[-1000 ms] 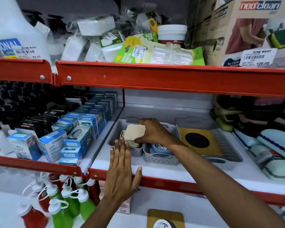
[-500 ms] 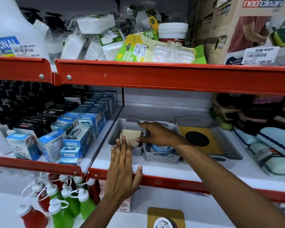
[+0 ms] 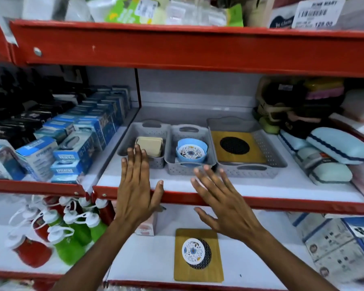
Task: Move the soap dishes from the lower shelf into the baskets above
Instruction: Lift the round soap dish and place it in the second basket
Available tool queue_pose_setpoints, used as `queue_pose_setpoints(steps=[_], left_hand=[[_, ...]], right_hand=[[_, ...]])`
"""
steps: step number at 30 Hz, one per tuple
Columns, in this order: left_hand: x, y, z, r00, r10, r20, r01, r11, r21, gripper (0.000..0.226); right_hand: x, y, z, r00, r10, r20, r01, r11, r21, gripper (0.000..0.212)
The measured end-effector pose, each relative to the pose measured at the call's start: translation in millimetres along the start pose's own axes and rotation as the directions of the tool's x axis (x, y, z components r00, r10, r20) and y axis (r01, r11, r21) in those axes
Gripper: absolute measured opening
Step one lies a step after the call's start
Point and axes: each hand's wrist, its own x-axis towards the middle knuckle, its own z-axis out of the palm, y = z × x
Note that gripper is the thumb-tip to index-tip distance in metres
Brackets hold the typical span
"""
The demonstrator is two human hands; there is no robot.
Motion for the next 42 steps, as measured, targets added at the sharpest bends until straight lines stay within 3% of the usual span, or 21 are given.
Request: queue_pose_setpoints(steps=[3,6,9,12,14,19,27,31,36,42], left_hand=[[1,1,-1,1.000,-0.011,0.007,0.011,1.000,0.012,0.085],[1,3,-1,1.000,-0.025,0.012,0.025,0.999,0.021,0.085],[0,3,-2,0.999,-0.033,0.012,0.033,0.999,0.032,0.085],[0,4,-2,0.999,-0.039,0.011,0.039,0.999,0.034,0.085],[0,4,-1,0.999,-0.038,0.016,0.037,0.999,0.032,0.084],[1,3,0,0.999,-0.034,0.018,0.033,0.999,0.038,0.083],[0,1,3,0.999,-0.035,0.015,0.035,0.998,0.051,0.081],[1,0,5,0.999,-0.028,0.020,0.026,0.994,0.108,0.080],[-1,0,6,0.999,-0.031,0.023,0.027,0.991,0.131,0.078],[-2,-2,8,0.999,-0.017,0.035,0.012,0.992,0.123,0.077]], right_hand=[[-46,1,33,0.988,-0.156,-0.021,0.155,0.988,-0.026,0.064],[-85,-1,73,0.966,-0.218,0.142,0.222,0.975,-0.014,0.064],[-109,-7,114,0.921,-0.048,0.387,0.003,0.993,0.115,0.063],[-119,-12,146,0.760,0.150,0.633,-0.339,0.922,0.188,0.074],[-118,-16,158,0.661,0.217,0.718,-0.478,0.859,0.181,0.083],[-113,-26,179,0.546,0.276,0.791,-0.552,0.829,0.091,0.098],[-115,-29,191,0.593,0.317,0.740,-0.580,0.806,0.119,0.095],[-110,-29,171,0.679,0.334,0.654,-0.608,0.755,0.246,0.101],[-91,-29,106,0.894,0.355,0.274,-0.439,0.816,0.376,0.087],[-55,-34,28,0.976,0.218,0.026,-0.211,0.902,0.376,0.087]])
